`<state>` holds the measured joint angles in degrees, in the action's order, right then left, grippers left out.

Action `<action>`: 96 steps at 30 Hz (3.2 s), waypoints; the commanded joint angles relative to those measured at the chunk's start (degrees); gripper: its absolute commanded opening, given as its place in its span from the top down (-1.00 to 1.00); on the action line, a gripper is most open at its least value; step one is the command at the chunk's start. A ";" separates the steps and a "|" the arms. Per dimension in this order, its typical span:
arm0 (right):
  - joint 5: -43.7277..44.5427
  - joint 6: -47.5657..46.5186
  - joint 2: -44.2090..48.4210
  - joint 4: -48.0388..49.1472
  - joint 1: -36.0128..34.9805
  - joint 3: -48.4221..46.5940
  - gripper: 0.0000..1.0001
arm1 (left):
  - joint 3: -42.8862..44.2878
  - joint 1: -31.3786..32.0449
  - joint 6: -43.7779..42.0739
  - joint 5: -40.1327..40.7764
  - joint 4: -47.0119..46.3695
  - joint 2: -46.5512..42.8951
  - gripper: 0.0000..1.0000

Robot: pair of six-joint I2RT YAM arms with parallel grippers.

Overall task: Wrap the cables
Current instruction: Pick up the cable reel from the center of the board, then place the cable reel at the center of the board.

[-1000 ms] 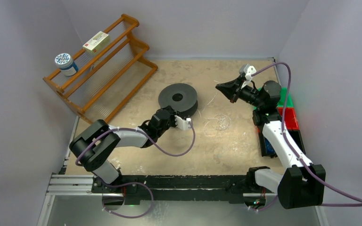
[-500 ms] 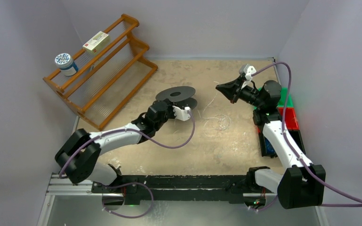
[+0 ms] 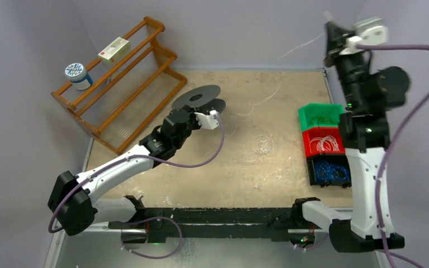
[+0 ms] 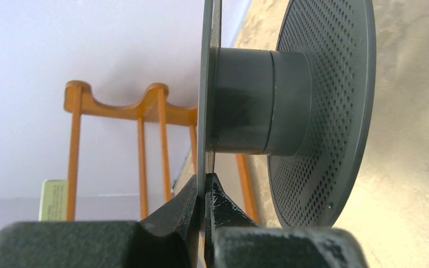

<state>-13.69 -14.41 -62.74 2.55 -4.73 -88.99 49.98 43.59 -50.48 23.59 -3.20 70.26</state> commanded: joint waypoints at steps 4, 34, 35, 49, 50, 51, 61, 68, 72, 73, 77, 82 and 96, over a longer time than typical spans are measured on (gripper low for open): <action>17.60 -3.23 2.21 -0.30 0.34 -13.11 1.00 | 9.49 -0.65 0.45 3.01 1.76 -1.47 1.00; -24.92 -25.22 -17.49 -33.48 -25.45 15.23 1.00 | -0.67 -0.68 -4.94 -18.05 19.54 -8.24 1.00; -24.92 -26.08 -18.52 -34.11 -25.91 15.43 1.00 | -1.11 -0.67 -5.56 -18.42 19.70 -8.51 1.00; -28.70 -32.13 -27.87 -42.39 -26.83 16.92 1.00 | -5.58 -0.93 -17.46 -18.37 15.82 -8.89 1.00; -28.63 -32.04 -28.48 -42.23 -27.04 17.12 1.00 | -5.33 -0.78 -17.72 -18.51 15.92 -8.71 1.00; -28.66 -31.81 -29.04 -42.26 -27.34 17.25 1.00 | -5.10 -0.67 -17.80 -18.79 16.15 -8.54 1.00; -25.70 -28.53 -32.43 -38.77 -29.88 18.94 1.00 | -4.13 -0.47 -15.77 -21.62 17.79 -7.61 1.00; -24.96 -27.29 -34.77 -37.13 -30.25 19.06 1.00 | -5.53 -0.44 -16.17 -23.17 16.82 -7.54 1.00; -25.03 -26.64 -35.49 -36.61 -30.34 18.82 1.00 | -5.85 -0.11 -15.86 -23.33 16.79 -7.25 1.00; -25.13 -26.61 -35.52 -36.70 -30.37 18.59 1.00 | -5.85 -0.09 -15.93 -23.33 16.88 -7.21 1.00; -26.99 -29.19 -34.11 -40.28 -30.48 17.40 1.00 | -5.89 -0.04 -16.75 -22.79 16.55 -7.07 1.00; -25.95 -30.99 -28.26 -42.26 -30.11 17.20 1.00 | 2.43 -0.09 -18.27 -26.77 29.22 -3.88 1.00; -29.52 -32.43 -18.46 -41.48 -20.64 17.16 1.00 | 26.50 -5.27 -23.70 -35.47 56.08 6.79 1.00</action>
<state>-40.45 -45.78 -83.11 -37.95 -25.74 -70.48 70.46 39.99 -69.95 -6.92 45.50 75.00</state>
